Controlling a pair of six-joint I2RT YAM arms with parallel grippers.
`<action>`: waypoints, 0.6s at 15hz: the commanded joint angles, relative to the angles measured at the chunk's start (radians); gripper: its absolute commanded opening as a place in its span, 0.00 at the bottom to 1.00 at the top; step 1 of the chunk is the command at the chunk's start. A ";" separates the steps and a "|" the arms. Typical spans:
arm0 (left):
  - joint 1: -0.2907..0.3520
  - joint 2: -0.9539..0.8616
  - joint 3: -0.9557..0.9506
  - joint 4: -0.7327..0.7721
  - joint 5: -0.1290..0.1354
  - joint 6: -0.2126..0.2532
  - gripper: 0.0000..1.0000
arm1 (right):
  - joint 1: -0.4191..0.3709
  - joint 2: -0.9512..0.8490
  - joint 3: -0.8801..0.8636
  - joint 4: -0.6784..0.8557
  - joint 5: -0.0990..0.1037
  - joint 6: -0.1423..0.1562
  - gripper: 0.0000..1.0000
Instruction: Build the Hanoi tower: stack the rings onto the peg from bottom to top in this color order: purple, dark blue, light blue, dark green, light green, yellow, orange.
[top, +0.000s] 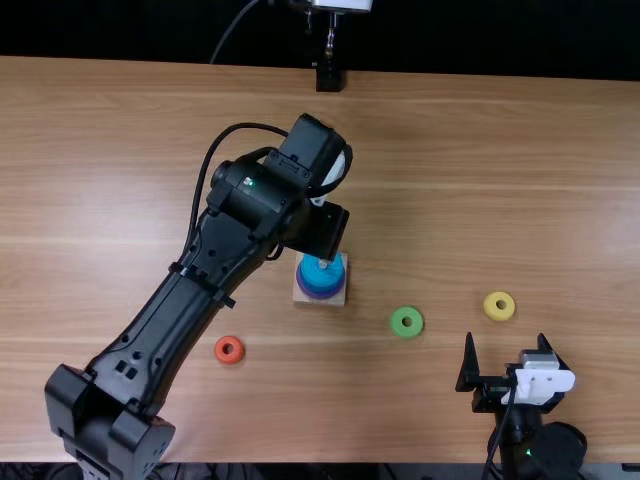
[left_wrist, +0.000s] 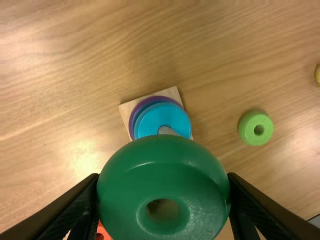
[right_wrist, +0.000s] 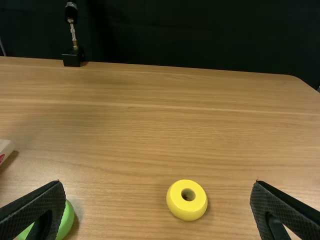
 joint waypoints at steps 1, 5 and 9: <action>-0.022 0.032 0.039 -0.001 0.002 -0.008 0.00 | -0.008 -0.013 -0.064 -0.074 0.005 -0.003 1.00; -0.043 0.052 0.062 -0.001 0.002 -0.009 0.00 | -0.008 -0.013 -0.064 -0.074 0.005 -0.003 1.00; -0.047 0.069 0.068 -0.003 0.002 -0.009 0.00 | -0.008 -0.013 -0.066 -0.074 0.005 -0.003 1.00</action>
